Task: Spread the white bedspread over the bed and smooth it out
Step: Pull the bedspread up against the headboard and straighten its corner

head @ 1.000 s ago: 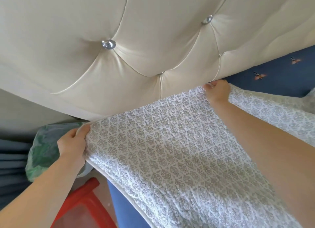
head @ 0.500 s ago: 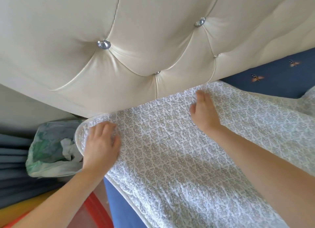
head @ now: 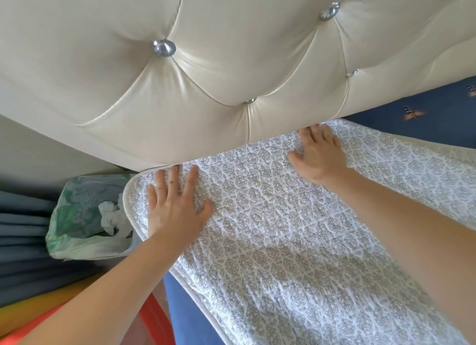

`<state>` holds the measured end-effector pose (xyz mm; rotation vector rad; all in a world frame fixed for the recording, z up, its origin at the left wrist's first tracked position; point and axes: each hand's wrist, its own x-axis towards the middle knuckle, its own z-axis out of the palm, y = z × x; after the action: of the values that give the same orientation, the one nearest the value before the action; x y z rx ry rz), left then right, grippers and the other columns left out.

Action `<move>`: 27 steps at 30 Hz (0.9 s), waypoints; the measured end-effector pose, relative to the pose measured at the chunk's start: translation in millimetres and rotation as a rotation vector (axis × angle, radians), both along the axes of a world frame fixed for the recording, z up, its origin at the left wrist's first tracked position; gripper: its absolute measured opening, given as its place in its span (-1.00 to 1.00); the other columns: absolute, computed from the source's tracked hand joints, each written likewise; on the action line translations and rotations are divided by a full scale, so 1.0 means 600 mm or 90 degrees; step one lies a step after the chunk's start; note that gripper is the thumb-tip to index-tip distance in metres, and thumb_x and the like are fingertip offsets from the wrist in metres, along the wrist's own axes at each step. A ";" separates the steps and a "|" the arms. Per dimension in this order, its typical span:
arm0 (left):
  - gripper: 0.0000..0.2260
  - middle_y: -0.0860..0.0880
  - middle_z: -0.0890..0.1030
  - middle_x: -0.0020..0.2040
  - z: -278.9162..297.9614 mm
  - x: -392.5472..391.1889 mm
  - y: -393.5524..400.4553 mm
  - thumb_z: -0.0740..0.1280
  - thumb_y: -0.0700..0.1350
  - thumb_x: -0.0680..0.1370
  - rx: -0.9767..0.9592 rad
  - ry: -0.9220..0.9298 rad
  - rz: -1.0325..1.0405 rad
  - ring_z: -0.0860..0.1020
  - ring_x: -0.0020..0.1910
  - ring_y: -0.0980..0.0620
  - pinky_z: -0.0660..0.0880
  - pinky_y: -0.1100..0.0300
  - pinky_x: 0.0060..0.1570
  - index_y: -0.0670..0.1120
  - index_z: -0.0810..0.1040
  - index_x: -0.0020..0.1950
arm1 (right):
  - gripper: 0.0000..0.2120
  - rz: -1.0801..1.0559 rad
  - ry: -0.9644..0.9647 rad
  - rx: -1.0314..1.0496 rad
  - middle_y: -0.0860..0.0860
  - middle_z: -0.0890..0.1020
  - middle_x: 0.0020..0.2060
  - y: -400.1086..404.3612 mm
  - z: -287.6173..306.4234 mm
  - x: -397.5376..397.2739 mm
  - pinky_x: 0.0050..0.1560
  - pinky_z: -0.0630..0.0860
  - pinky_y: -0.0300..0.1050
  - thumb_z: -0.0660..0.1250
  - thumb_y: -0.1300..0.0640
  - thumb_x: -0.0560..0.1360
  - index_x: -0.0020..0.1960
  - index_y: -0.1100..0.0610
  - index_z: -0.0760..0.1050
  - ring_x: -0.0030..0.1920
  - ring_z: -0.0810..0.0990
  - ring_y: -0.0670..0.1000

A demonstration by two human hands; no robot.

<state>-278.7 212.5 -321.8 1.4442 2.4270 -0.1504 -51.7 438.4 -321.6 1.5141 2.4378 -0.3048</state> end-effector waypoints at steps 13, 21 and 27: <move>-0.30 -0.12 -0.17 0.63 0.001 -0.001 0.003 -0.08 0.32 0.55 0.015 0.002 -0.007 -0.21 0.58 -0.24 -0.13 -0.20 0.54 0.10 -0.26 0.60 | -0.36 0.114 0.023 0.053 0.30 0.07 0.54 -0.080 0.030 -0.064 0.55 0.02 0.13 0.01 -0.04 0.62 0.57 0.27 -0.04 0.55 0.01 0.25; -0.30 -0.12 -0.19 0.62 0.005 -0.005 0.004 -0.09 0.34 0.56 0.002 -0.003 -0.011 -0.22 0.58 -0.23 -0.14 -0.21 0.54 0.11 -0.28 0.60 | -0.27 0.122 -0.018 -0.012 0.24 -0.12 0.56 -0.098 0.022 -0.106 0.55 -0.06 0.15 -0.04 -0.23 0.58 0.59 0.08 -0.21 0.56 -0.15 0.22; -0.30 0.03 -0.19 0.63 0.012 -0.026 -0.013 -0.05 0.40 0.55 0.039 -0.065 -0.009 -0.24 0.59 -0.08 -0.18 -0.06 0.56 0.22 -0.29 0.58 | -0.29 0.191 0.011 -0.031 0.25 -0.07 0.56 -0.162 0.049 -0.154 0.53 -0.02 0.22 -0.01 -0.21 0.58 0.59 0.11 -0.14 0.56 -0.11 0.23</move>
<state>-294.4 204.5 -314.5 1.4588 2.3583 -0.0055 -144.2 341.5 -292.0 1.1076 2.6038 -0.3148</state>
